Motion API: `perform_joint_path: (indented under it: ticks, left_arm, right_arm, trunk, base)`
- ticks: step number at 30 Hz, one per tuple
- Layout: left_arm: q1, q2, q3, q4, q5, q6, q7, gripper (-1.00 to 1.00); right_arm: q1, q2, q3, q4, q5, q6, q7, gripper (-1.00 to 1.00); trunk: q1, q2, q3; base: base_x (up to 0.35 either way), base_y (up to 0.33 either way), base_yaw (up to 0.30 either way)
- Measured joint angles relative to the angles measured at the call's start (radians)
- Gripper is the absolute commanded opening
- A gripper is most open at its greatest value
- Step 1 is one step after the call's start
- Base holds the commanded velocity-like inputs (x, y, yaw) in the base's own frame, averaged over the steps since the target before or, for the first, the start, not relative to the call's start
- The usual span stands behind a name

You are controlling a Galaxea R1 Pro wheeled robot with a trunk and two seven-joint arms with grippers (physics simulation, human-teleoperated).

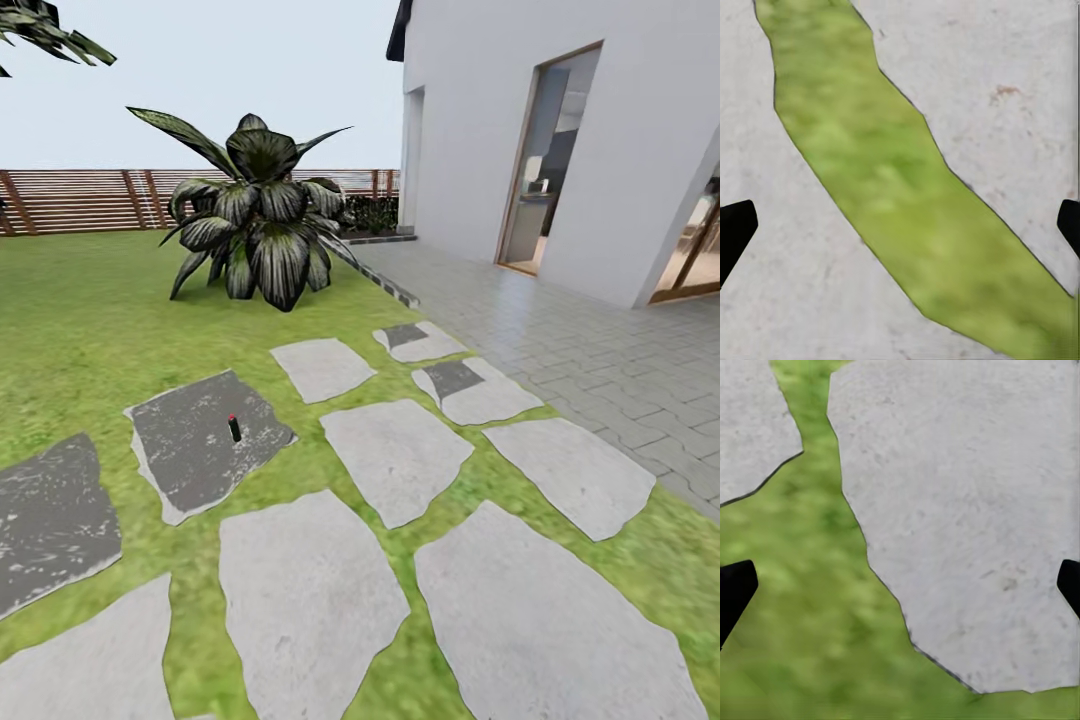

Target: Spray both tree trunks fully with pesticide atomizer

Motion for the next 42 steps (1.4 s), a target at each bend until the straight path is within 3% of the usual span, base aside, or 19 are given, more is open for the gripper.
perform_joint_path:
  ticks: [42]
  left_arm:
    - [0.0, 0.0, -0.001, 0.0, 0.0, 0.0, 0.0, 1.0]
  right_arm:
    - [0.0, 0.0, 0.0, 0.0, 0.0, 0.0, 0.003, 1.0]
  trunk:
    - [0.0, 0.0, 0.0]
  base:
    - [0.335, -0.091, 0.0]
